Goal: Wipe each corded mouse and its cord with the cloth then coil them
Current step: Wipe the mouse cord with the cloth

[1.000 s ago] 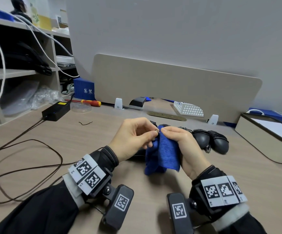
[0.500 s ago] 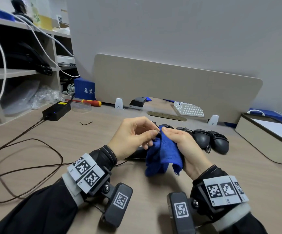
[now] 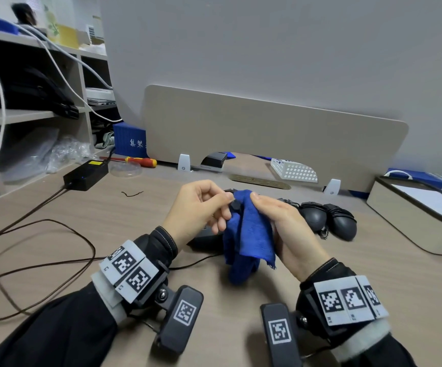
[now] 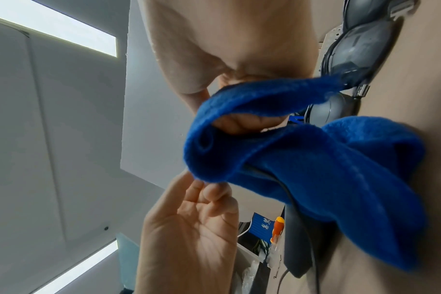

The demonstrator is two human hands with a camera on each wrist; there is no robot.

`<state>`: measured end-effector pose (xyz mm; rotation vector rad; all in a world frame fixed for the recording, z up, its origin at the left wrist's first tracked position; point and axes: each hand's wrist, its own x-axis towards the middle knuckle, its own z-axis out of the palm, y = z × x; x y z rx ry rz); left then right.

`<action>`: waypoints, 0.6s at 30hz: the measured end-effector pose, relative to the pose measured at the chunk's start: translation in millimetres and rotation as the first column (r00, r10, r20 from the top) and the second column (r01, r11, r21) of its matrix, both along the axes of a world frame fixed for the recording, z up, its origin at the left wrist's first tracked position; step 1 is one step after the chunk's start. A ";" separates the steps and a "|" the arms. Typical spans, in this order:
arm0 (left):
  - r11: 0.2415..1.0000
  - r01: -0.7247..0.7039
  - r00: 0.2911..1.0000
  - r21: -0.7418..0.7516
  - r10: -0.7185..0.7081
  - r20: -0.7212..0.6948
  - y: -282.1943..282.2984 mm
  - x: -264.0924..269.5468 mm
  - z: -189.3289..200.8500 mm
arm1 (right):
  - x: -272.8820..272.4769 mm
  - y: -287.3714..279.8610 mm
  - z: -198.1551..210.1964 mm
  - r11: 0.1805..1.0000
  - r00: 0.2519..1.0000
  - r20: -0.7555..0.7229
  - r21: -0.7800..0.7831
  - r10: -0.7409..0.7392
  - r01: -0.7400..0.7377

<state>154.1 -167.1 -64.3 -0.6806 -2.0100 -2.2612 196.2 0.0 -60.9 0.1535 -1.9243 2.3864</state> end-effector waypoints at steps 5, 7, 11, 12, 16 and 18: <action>0.999 0.006 1.000 -0.033 -0.005 0.029 2.5 1.8 -2.3 | 2.5 -2.7 -2.6 0.969 0.993 -0.058 0.235 0.098 -0.082; 0.997 -0.005 1.000 -0.076 0.007 0.021 3.6 3.4 -2.9 | 3.2 -3.7 -3.5 0.951 0.995 -0.071 0.305 0.063 -0.039; 0.997 -0.026 0.999 -0.069 0.029 0.045 4.7 3.7 -1.5 | 3.3 -8.6 -4.6 0.965 0.999 -0.041 0.261 0.005 0.006; 0.997 -0.027 0.998 -0.075 0.031 0.053 4.4 3.8 -1.2 | 3.0 -10.5 -5.1 0.974 0.999 -0.038 0.227 -0.009 0.017; 0.998 0.012 0.999 -0.066 -0.009 0.042 3.7 5.3 0.0 | 0.1 -11.0 -5.1 0.965 0.988 -0.101 0.224 -0.120 0.140; 0.998 0.017 0.999 -0.062 -0.014 0.037 3.1 3.7 0.4 | -1.0 -11.1 -6.1 0.953 0.987 -0.131 0.275 -0.096 0.129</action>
